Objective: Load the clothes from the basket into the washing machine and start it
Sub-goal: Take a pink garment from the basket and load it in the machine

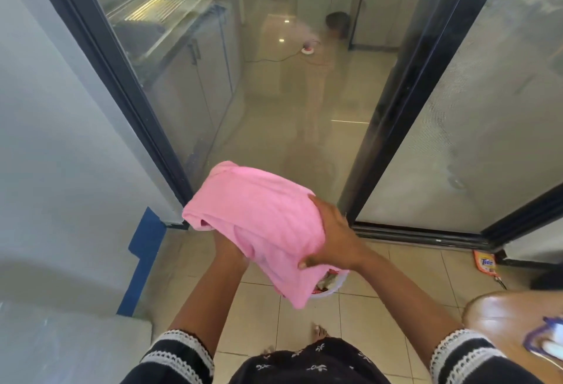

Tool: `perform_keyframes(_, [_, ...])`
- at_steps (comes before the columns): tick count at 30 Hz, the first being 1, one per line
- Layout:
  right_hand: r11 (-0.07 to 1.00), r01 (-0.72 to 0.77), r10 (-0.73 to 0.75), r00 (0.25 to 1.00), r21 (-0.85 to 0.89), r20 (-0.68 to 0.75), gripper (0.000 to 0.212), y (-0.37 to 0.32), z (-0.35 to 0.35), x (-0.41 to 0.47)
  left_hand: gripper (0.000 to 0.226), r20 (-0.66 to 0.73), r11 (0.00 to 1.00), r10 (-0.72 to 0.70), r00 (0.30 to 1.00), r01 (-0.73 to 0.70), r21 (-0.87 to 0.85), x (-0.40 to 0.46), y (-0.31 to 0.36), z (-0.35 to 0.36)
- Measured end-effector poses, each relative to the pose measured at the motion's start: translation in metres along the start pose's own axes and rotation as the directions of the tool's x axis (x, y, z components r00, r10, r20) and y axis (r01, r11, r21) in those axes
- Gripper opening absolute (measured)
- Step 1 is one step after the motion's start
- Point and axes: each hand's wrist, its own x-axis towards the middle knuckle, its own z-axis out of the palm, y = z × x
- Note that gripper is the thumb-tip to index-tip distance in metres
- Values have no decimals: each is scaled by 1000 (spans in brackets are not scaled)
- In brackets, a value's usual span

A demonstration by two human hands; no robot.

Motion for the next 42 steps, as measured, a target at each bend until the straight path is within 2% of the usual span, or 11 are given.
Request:
perform_keyframes(5, [917,25,12,996,399,-91,147,29,40,2,26,221,995,99,970,-94,-29,-28,-2,8])
perform_keyframes(11, [673,-39,189,975,738,-121,99,4,19,-1,22,366,996,-20,931,-13,89,-17,6,-11])
perform_keyframes(14, [845,-131,312,909,519,-278,70,-9,2,12,34,268,902,-113,957,-15,432,-12,12,-19])
perform_keyframes(17, [987,-160,140,918,-23,-371,64,-28,-14,16,110,223,755,95,970,-216,619,-2,15,-34])
perform_keyframes(22, [957,-34,-41,967,-287,-251,80,-76,-20,11,129,732,433,183,656,-722,540,-33,-5,-11])
perform_keyframes(25, [987,91,-124,955,-131,-270,95,-97,-12,9,70,658,554,412,630,-747,368,-44,-12,9])
perform_keyframes(29, [921,250,-173,950,299,-262,97,-91,-17,13,55,386,540,574,722,-689,484,-39,-5,3])
perform_keyframes(32, [735,188,-104,981,652,-166,87,-74,-22,14,32,207,754,503,839,-543,370,-32,-8,6])
perform_keyframes(36, [805,-48,136,985,591,-105,49,-31,4,15,34,179,917,338,924,-366,158,-32,-10,12])
perform_keyframes(38, [779,-197,264,964,595,-26,68,-6,15,13,38,202,948,298,933,-314,52,-33,-9,17])
perform_keyframes(42, [470,-330,335,925,818,181,81,17,14,17,70,289,953,301,909,-293,-74,-35,-7,34])
